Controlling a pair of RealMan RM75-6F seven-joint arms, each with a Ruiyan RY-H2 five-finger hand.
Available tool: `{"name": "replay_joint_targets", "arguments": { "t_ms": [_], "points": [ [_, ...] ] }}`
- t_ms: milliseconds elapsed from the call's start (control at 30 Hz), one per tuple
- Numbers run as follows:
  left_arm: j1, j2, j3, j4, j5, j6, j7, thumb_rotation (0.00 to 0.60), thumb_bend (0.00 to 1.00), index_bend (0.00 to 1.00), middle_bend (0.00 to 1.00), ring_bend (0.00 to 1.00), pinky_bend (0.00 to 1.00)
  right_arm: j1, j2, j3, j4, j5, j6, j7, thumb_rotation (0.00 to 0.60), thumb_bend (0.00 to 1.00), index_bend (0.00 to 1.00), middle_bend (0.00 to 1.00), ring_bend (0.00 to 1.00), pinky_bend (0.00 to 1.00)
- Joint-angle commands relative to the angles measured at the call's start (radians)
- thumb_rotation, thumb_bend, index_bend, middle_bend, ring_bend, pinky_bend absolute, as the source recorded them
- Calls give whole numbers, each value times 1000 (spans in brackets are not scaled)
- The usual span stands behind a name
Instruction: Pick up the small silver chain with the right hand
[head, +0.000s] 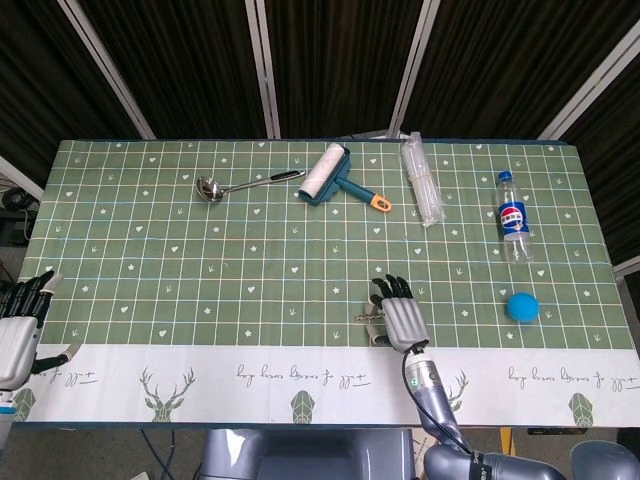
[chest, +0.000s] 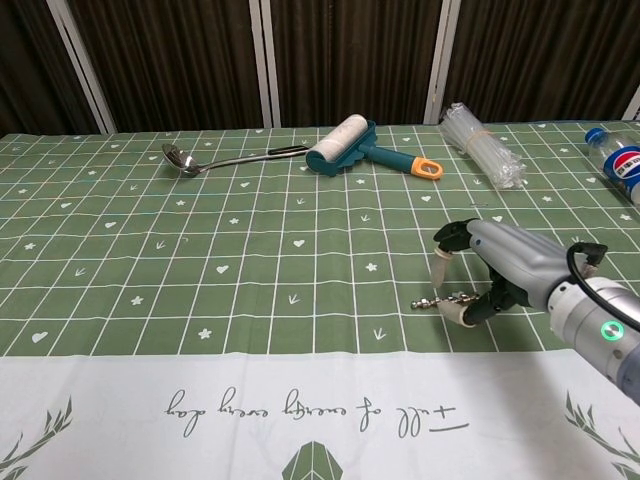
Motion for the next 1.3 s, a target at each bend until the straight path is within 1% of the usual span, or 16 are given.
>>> {"name": "replay_joint_targets", "arguments": {
  "t_ms": [33,433,1133,1300],
  "points": [
    [0,0,0,-1,-1,0,0,600,152,0,0,0,0,5,-10,4,10,6,-4,0,600,280,461,121,0,16],
    [0,0,-3,-5,-10,-2,-1,600,152,0,0,0,0,26,-54,17,60,30,-20,5,600,285,469,126,0,16],
    [-1,0,-3,-10,-13,-5,-6,600,153,0,0,0,0,36,-89,15,114,46,-37,16,600,305,496,140,0,19],
    [-2,0,-3,-10,-12,-6,-7,600,152,0,0,0,0,37,-91,13,121,45,-39,15,600,329,513,152,0,20]
  ]
}}
